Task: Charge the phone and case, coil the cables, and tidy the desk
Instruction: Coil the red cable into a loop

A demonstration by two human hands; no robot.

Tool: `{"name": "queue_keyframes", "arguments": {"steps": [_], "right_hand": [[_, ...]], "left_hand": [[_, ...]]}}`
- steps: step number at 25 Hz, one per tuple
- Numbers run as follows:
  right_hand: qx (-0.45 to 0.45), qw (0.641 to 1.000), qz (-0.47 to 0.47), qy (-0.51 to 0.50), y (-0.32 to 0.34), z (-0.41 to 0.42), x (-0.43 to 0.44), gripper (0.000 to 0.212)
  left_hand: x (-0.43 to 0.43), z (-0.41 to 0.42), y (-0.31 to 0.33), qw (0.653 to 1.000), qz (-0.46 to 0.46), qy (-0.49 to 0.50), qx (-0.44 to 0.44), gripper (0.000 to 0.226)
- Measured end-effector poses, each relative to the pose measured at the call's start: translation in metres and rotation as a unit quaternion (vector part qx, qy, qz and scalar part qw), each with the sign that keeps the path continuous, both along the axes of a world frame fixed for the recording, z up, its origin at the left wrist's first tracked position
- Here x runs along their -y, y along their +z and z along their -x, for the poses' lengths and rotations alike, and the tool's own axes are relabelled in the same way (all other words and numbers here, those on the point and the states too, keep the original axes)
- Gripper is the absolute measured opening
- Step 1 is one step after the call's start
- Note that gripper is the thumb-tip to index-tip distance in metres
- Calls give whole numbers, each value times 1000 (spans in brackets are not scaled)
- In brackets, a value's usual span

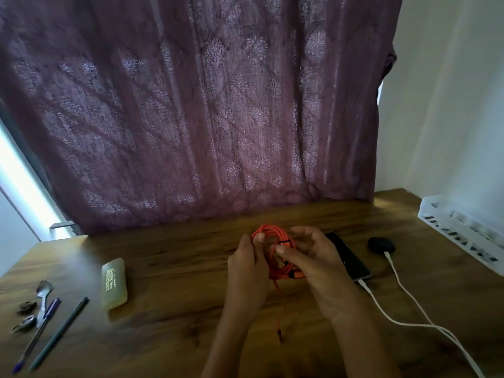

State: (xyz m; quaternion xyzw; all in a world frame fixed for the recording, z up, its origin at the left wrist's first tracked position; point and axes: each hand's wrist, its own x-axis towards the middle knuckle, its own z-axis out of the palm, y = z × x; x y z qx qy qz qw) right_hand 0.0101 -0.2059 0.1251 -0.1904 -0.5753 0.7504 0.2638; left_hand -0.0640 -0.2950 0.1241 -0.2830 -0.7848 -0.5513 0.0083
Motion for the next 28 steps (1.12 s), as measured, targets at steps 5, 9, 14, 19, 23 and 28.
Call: {"name": "queue_keyframes", "arguments": {"steps": [5,9,14,19,23,28], "right_hand": [[-77,964,221,128,-10,3,-7,56],[-22,999,15,-18,-7,9,-2,24],[15,955,-273,-117,4,9,12,26],[64,966,-240,-73,9,9,20,8],[76,995,-26,-67,17,6,18,20],[2,997,70,18,33,-12,8,28]], "left_hand": [[0,3,7,999,-13,-17,-34,30],[-3,8,3,998,-52,26,2,27],[-2,10,4,994,-94,62,-7,27],[3,6,6,995,-96,23,-32,25],[9,8,-1,990,-40,32,-132,30],[13,8,-8,984,-37,72,-161,25]]}}
